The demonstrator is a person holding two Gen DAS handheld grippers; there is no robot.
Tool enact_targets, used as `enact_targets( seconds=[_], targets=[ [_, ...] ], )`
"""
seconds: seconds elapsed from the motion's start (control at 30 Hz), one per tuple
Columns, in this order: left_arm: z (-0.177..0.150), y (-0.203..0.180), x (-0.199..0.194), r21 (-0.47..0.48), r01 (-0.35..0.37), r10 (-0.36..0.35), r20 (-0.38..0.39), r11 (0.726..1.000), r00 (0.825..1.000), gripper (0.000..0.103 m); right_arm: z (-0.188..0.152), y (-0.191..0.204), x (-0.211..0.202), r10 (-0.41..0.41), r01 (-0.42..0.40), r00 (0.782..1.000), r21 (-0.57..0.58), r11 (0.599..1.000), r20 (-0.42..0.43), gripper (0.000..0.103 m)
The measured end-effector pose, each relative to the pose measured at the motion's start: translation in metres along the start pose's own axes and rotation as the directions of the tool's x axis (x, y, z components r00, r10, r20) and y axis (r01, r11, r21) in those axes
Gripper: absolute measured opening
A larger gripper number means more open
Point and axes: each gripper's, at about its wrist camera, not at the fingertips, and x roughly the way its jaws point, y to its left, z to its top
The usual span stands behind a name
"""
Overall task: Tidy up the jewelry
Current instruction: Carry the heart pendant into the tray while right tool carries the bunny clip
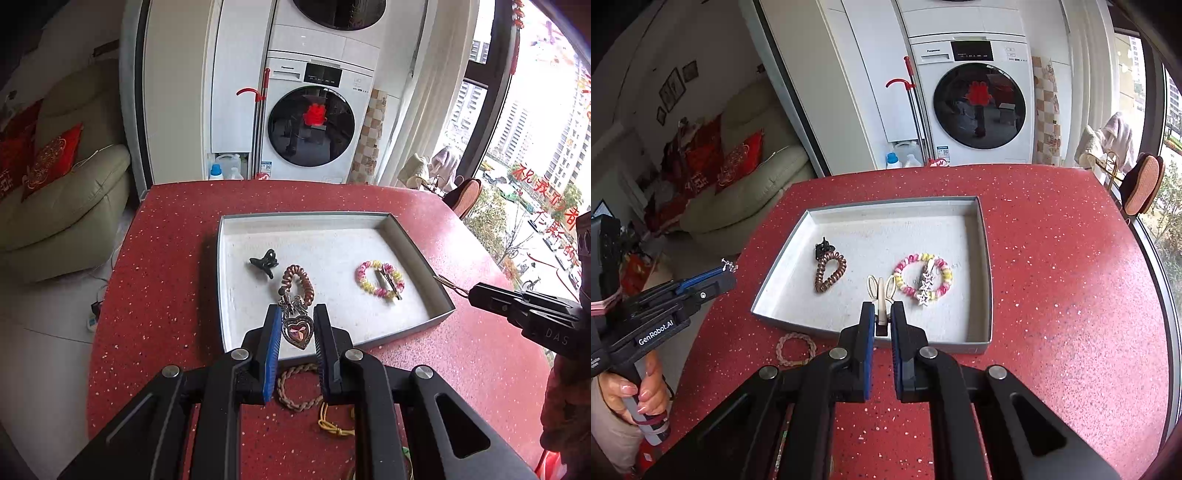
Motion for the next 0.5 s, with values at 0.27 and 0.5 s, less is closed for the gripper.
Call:
enact_targets(
  seconds=[0.27,0.5],
  targets=[
    [0.054,-0.023,0.048,0.008,-0.026,0.026,-0.003,1.0,1.0,0.036,0.044,-0.015,0.032,-0.044,0.044,0.999,0.003,0.999,0.001,0.009],
    [0.074,-0.04,0.118,0.03,-0.063,0.065,-0.062,0.998,0.996,0.036,0.058,-0.041,0.073,-0.072,0.074,0.997,0.076,0.994,-0.025,0.009]
  ],
)
